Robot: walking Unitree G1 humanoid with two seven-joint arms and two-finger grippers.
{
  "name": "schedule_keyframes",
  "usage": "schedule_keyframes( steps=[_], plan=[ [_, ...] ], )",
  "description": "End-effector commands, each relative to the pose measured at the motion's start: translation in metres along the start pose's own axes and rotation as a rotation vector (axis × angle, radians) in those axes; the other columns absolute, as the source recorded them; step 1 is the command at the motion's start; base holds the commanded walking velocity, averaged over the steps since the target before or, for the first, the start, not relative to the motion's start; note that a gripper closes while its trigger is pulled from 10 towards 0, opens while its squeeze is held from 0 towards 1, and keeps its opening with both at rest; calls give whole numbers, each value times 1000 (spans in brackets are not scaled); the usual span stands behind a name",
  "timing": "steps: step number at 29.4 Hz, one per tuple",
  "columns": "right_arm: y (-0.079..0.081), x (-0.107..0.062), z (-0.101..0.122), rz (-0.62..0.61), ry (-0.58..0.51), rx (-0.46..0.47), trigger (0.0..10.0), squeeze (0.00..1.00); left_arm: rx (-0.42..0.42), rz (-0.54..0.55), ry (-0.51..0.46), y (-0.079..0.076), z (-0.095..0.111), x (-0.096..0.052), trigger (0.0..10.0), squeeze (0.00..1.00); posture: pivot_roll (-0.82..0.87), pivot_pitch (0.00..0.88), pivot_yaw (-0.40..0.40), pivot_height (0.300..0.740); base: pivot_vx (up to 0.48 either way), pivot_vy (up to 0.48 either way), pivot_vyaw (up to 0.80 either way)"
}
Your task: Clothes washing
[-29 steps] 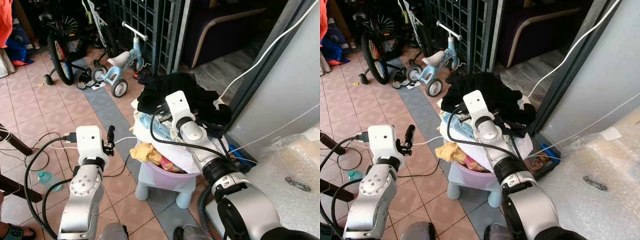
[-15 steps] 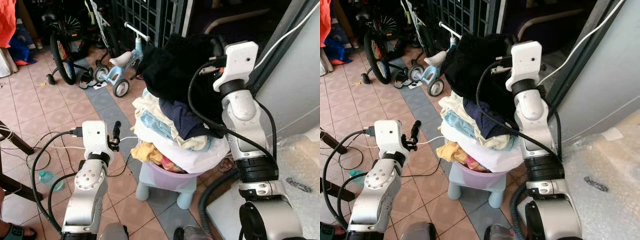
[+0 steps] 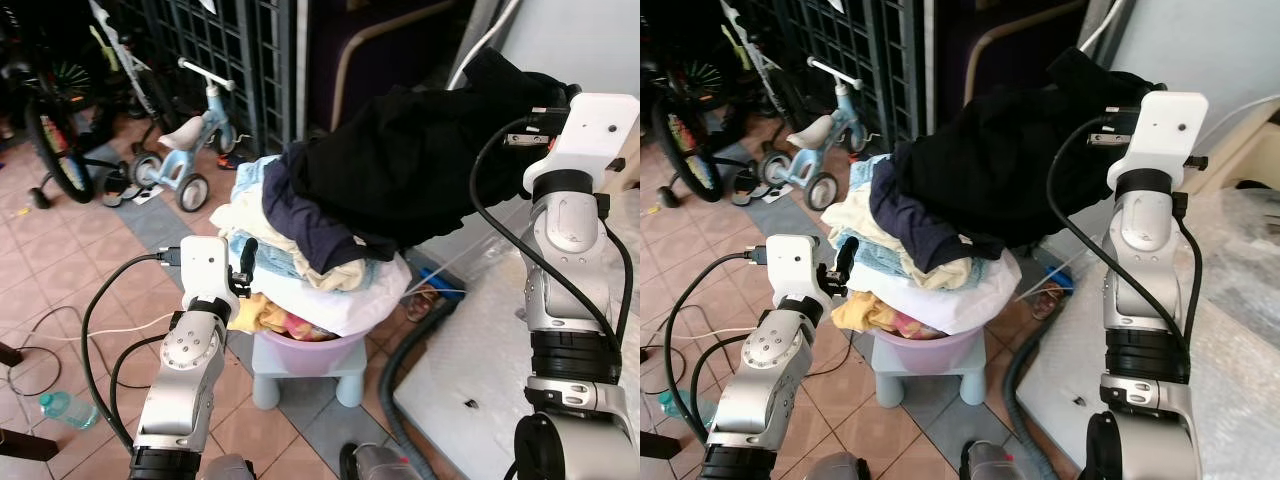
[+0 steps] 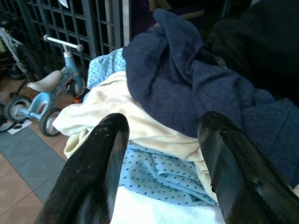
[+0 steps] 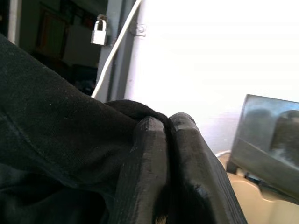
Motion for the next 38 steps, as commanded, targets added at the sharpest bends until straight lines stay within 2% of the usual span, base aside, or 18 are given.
schedule_keyframes(
  steps=[1,3,10,11,12,15,17,20,21,24,25,27,29,30,34,36,37,38],
  plan=[
    [-7,5,8,-36,-20,1,10000,0,0,-5,-3,-1,0,0,10000,0,-38,5,9,740,0,-368,-800],
    [-10,8,9,-61,-26,-28,10000,0,-5,2,0,-1,-2,-1,10000,0,-33,8,3,740,0,-315,-800],
    [-38,21,16,-205,-46,-124,10000,0,-19,18,8,0,-5,-2,10000,0,-34,11,1,740,0,-82,-800],
    [-49,26,17,-251,-38,-157,10000,0,-19,17,10,1,-5,-2,10000,0,-37,13,2,740,0,0,-800],
    [-49,26,17,-251,-38,-157,10000,0,-19,17,10,1,-5,-2,10000,0,-37,13,2,740,0,0,-800],
    [-80,42,20,-364,-24,-189,10000,0,-23,15,9,0,-5,-1,10000,0,-37,15,0,740,0,0,-800],
    [-88,49,21,-382,-12,-201,10000,0,-25,15,8,-1,-5,0,10000,0,-37,16,-2,740,0,0,-800],
    [-83,55,6,-323,78,-204,10000,0,-28,17,7,-1,-5,-1,10000,0,-30,16,-6,740,0,0,-267],
    [-69,55,-18,-206,204,-174,10000,0,-36,28,7,0,-5,-1,10000,0,-27,17,-8,740,0,0,0],
    [-57,51,-37,-109,300,-127,10000,0,-40,41,9,1,-5,-2,10000,0,-25,19,-9,740,0,0,0],
    [-47,48,-47,-42,347,-80,10000,1000,-41,49,12,3,-6,-3,10000,0,-23,20,-9,740,0,0,0],
    [-36,42,-62,50,419,-34,10000,1000,-47,65,20,5,-7,-3,10000,0,-20,23,-8,740,0,0,0],
    [-27,37,-72,139,464,-43,10000,1000,-47,65,22,6,-7,-4,10000,0,-20,26,-5,740,0,0,0],
    [-21,33,-76,205,483,-26,10000,1000,-49,64,23,6,-7,-4,10000,0,-22,26,-4,740,0,0,0],
    [-11,29,-77,313,498,-12,10000,1000,-46,59,25,6,-7,-4,10000,0,-27,28,-1,740,0,0,0],
    [-17,41,-56,276,361,1,10000,1000,-51,62,31,6,-8,-2,10000,0,-30,29,0,740,0,0,0],
    [-19,47,-39,243,264,44,10000,1000,-56,64,33,6,-8,-2,10000,0,-32,30,2,740,0,300,0],
    [-18,48,-32,243,228,72,10000,1000,-59,65,35,6,-8,-2,10000,0,-32,30,2,740,0,300,0]
  ],
)
Point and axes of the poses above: a point about 5 cm out from each wrist's last joint towards the gripper, its own x axis pointing out of the wrist towards the gripper, its own z axis along the axis of the wrist's last joint, y = z × x, the point moved 3 cm from there along x, pointing out of the wrist towards the gripper, and after that the axes turned 1 degree about x, right-handed, at the moved point
